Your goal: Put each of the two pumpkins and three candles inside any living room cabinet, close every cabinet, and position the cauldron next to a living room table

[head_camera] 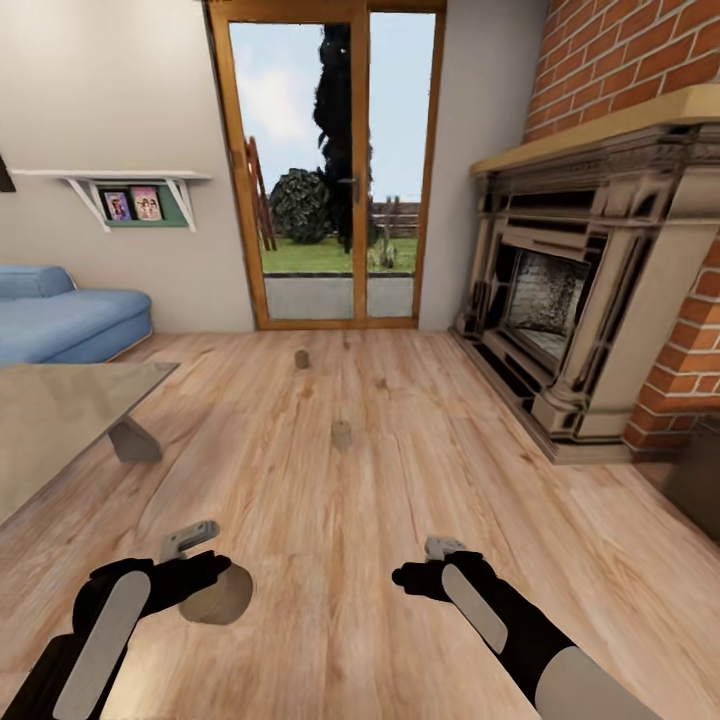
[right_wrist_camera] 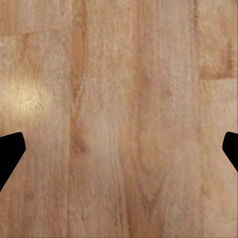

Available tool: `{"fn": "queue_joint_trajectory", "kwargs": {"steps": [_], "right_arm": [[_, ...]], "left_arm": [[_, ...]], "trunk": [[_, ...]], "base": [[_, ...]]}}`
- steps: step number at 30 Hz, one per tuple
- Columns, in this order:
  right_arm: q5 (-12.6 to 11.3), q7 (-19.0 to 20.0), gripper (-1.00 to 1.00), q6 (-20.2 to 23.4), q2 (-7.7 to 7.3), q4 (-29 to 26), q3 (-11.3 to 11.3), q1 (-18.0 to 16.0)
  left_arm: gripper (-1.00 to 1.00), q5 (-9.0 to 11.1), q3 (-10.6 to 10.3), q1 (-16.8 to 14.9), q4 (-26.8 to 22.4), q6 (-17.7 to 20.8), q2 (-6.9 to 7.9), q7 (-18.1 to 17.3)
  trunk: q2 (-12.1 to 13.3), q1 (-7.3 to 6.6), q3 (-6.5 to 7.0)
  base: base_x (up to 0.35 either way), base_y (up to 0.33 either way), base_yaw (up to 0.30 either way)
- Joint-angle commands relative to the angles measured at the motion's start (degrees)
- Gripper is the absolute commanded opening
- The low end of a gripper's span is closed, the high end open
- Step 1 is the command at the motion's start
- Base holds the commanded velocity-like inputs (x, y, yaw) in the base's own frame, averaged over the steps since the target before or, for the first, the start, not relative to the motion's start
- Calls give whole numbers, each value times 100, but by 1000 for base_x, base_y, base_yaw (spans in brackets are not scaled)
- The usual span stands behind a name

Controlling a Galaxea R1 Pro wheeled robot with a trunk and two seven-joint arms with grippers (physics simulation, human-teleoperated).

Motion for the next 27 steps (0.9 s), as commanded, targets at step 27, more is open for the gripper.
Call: {"fn": "queue_joint_trajectory", "kwargs": {"steps": [27], "right_arm": [[-62, -36, 100, 3, -20, -8, 17, -4]], "left_arm": [[-100, 67, -17, -14, 13, 2, -40, 79]], "trunk": [[575, -337, 489]], "base": [[7, 0, 45]]}}
